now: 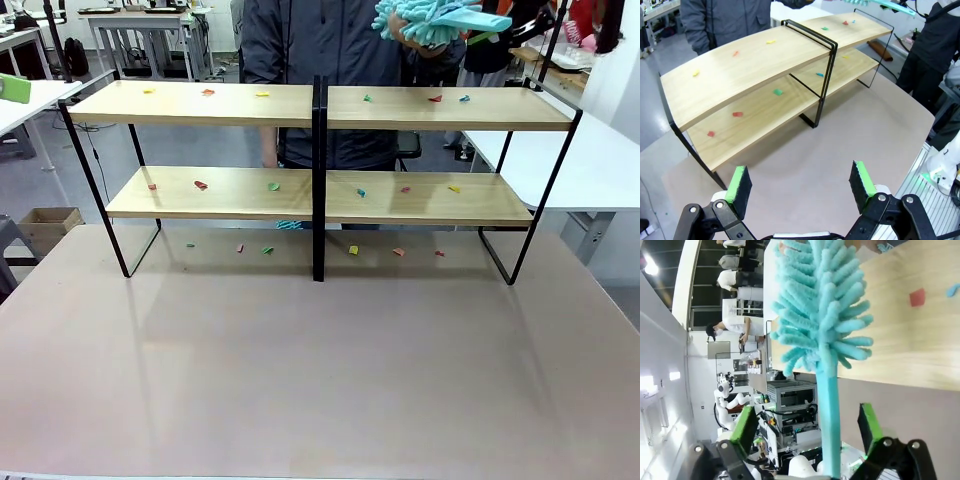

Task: Clean the shelves.
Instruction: Pick up the Duster when the human hands it over.

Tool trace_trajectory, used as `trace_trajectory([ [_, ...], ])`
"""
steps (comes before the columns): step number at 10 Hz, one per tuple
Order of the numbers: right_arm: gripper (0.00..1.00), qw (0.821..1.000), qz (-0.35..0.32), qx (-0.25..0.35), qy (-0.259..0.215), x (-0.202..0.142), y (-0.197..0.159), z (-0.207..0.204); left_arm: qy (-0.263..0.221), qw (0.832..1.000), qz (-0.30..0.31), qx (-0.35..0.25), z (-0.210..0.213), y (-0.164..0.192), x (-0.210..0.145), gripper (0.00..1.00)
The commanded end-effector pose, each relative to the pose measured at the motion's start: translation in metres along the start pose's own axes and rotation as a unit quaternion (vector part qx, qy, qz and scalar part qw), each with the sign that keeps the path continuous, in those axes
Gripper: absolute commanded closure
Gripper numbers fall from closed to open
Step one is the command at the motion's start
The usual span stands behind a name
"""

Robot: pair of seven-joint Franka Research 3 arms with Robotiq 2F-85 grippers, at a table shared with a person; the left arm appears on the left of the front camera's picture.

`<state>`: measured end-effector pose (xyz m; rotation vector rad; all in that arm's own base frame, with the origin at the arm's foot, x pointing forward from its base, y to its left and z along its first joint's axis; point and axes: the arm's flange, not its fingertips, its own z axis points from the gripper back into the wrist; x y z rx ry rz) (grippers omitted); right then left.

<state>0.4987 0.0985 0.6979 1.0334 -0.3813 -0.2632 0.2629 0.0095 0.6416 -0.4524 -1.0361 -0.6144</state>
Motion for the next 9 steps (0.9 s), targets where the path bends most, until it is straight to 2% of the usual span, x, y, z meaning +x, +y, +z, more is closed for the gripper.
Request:
trace_trajectory([
  [1, 0.0, 1.0, 0.001, 0.014, -0.004, 0.0022, 0.001, 0.0019, -0.003, 1.0, -0.004, -0.005, 0.0002, 0.0007, -0.0003, 0.0],
  [2, 0.19, 1.0, 0.007, 0.009, 0.005, 0.0011, -0.0007, 0.0027, -0.003, 1.0, -0.004, -0.005, 0.0002, 0.0007, -0.0003, 0.0],
  [3, 0.56, 1.0, -0.001, 0.007, 0.018, -0.0001, -0.0017, 0.0041, -0.003, 1.0, -0.004, -0.005, 0.0002, 0.0007, -0.0003, 0.0],
  [4, 0.75, 1.0, 0.002, 0.004, 0.023, -0.0008, -0.0033, 0.0048, -0.003, 1.0, -0.004, -0.005, 0.0002, 0.0007, -0.0003, 0.0],
  [5, 1.0, 1.0, 0.005, 0.004, 0.024, -0.0014, -0.0047, 0.0052, -0.003, 1.0, -0.004, -0.005, 0.0002, 0.0007, -0.0003, 0.0],
  [7, 1.0, 1.0, 0.007, 0.001, 0.025, -0.0023, -0.0063, 0.0067, -0.003, 1.0, -0.004, -0.005, 0.0002, 0.0007, -0.0003, 0.0],
  [8, 0.94, 1.0, 0.01, -0.001, 0.028, -0.0032, -0.0068, 0.007, -0.003, 1.0, -0.004, -0.005, 0.0002, 0.0007, -0.0003, 0.0],
  [9, 1.0, 1.0, 0.012, -0.002, 0.028, -0.0041, -0.0075, 0.007, -0.003, 1.0, -0.004, -0.005, 0.0002, 0.0007, -0.0003, 0.0],
])
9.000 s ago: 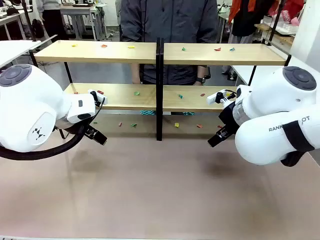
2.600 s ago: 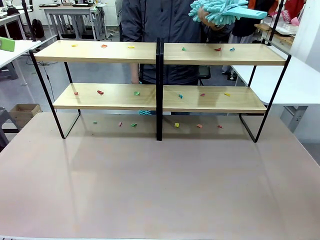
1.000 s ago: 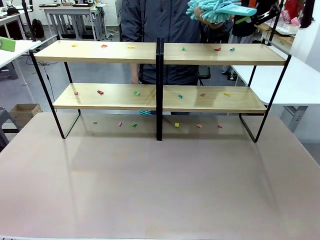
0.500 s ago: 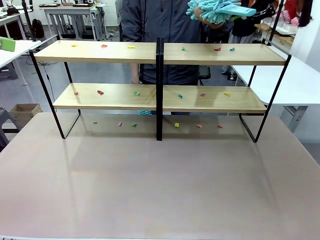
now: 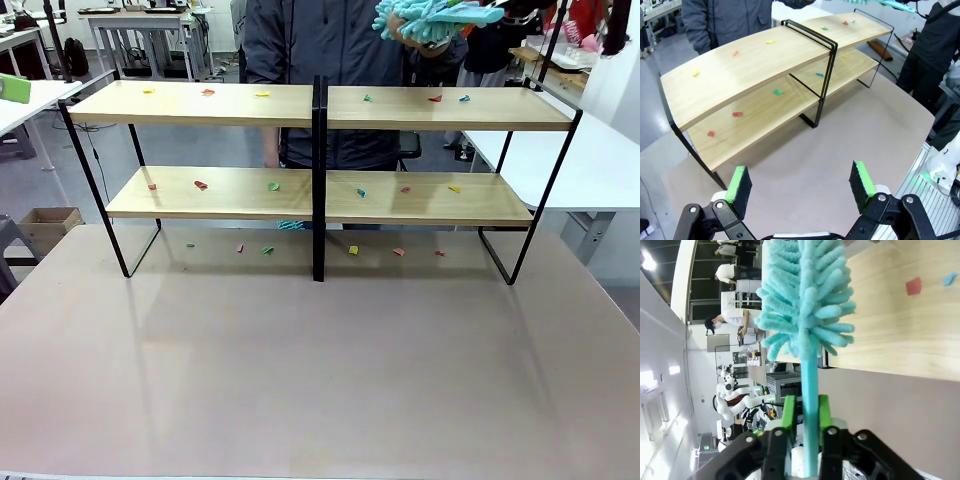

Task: Clean the shelves.
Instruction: Pick up the Duster when the human hands it over.

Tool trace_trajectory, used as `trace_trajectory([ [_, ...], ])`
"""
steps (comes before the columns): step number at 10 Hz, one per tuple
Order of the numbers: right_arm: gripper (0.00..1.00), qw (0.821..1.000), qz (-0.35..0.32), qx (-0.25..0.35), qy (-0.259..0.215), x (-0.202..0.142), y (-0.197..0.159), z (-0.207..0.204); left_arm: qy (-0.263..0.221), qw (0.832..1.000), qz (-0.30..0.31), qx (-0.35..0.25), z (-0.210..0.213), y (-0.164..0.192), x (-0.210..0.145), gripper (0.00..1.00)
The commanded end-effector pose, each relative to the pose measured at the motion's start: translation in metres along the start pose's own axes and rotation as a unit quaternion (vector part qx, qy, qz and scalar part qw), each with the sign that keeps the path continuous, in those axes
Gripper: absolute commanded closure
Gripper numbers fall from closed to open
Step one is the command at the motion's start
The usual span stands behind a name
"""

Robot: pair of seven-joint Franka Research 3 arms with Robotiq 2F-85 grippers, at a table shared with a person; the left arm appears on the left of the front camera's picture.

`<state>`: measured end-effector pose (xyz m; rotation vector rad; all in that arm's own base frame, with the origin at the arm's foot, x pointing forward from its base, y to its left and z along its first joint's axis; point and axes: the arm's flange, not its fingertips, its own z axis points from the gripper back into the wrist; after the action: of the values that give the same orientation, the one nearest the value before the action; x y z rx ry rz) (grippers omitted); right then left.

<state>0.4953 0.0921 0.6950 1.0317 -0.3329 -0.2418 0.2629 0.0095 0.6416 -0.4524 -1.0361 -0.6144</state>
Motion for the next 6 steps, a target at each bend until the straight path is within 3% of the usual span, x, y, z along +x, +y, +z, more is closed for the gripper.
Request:
trace_trajectory([
  [1, 1.0, 1.0, 0.016, -0.001, 0.005, -0.004, -0.002, 0.002, -0.003, 1.0, -0.004, -0.005, 0.0, 0.001, 0.0, 0.0],
  [4, 1.0, 1.0, 0.03, -0.002, 0.004, -0.007, -0.002, 0.004, -0.003, 1.0, -0.004, -0.005, 0.0, 0.001, 0.0, 0.0],
  [5, 1.0, 0.999, 0.043, 0.006, 0.016, -0.011, 0.001, 0.016, -0.003, 1.0, -0.004, -0.005, 0.0, 0.001, 0.0, 0.0],
  [6, 1.0, 0.997, 0.071, 0.016, 0.03, -0.027, 0.012, 0.054, -0.003, 1.0, -0.004, -0.005, 0.0, 0.001, 0.0, 0.0],
])
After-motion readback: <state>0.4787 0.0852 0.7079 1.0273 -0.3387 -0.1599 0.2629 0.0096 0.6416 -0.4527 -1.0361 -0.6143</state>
